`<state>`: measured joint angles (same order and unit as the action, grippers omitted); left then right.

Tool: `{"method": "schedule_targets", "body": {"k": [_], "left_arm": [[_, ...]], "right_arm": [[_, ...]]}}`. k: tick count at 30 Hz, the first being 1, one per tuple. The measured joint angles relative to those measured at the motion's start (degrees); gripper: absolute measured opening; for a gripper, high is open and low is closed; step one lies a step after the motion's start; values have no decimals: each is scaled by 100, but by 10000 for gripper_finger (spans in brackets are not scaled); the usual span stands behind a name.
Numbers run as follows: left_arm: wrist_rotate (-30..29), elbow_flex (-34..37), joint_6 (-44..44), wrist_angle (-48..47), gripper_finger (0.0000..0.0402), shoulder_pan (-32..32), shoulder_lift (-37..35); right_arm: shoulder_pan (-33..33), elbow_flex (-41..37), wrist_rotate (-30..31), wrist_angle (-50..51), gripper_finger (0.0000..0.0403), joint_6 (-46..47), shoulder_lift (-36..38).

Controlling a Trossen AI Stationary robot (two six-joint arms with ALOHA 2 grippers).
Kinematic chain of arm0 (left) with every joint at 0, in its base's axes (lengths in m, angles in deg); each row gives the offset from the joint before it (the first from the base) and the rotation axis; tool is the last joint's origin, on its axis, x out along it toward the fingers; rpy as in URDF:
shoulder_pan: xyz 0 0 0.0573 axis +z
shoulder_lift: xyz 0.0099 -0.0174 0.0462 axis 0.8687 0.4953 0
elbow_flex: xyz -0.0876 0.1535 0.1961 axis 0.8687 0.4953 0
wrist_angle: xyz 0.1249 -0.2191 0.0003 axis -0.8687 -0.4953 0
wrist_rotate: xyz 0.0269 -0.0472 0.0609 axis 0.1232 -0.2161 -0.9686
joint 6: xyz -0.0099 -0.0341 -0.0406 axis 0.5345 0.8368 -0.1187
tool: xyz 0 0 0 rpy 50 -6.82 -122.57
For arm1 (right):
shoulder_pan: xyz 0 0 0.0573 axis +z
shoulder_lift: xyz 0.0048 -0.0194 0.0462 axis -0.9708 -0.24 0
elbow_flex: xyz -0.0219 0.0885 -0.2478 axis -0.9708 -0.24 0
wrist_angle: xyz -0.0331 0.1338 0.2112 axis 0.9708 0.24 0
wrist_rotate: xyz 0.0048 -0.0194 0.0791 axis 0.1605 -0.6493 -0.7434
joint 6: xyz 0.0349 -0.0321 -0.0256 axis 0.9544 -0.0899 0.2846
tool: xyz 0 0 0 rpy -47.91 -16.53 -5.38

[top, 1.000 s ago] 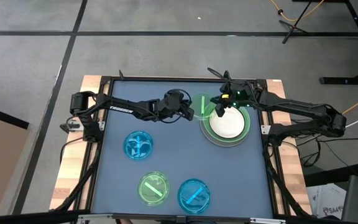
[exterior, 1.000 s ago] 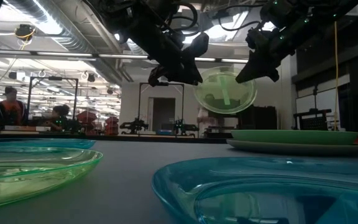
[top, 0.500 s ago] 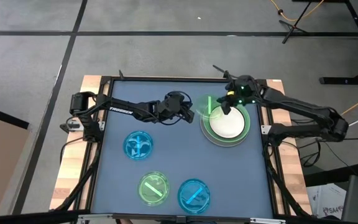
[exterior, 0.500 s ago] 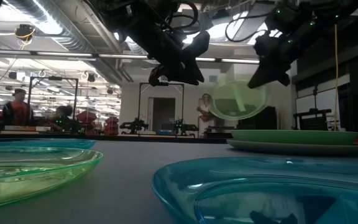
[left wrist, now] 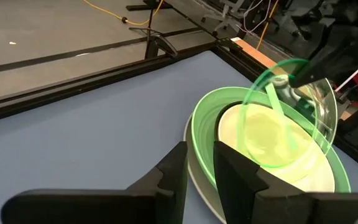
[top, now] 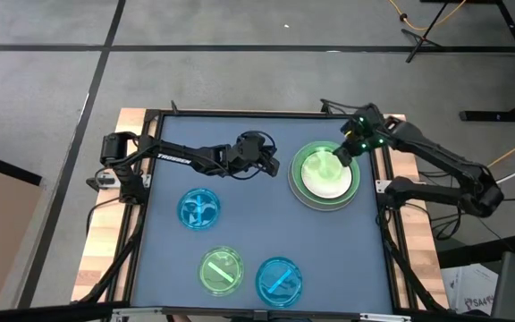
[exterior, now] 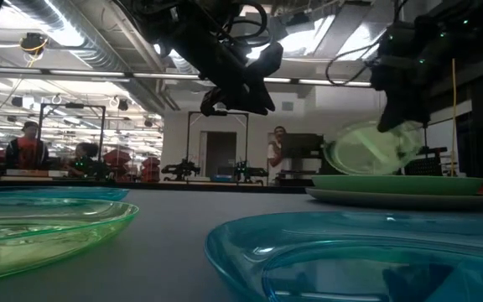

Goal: Stack plastic plates
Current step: Stack the top small light green plate on the white plate

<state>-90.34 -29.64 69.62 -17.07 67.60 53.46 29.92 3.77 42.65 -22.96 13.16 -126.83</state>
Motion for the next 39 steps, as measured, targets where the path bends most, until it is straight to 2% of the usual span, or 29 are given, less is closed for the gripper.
{"method": "schedule_targets", "body": {"k": [8, 16, 29, 39], "left_arm": [[-4, 2, 0, 0, 70, 0, 0], [-4, 2, 0, 0, 70, 0, 0], [-4, 2, -1, -2, 70, 2, 0], [-4, 2, -2, -2, 70, 0, 0]], "right_arm": [[-112, 0, -153, 668, 0, -512, -17], [-110, 0, -177, 660, 0, -754, -163], [-107, 0, -154, 583, 1, -767, -825], [-105, 0, -154, 512, 1, -749, -885]]}}
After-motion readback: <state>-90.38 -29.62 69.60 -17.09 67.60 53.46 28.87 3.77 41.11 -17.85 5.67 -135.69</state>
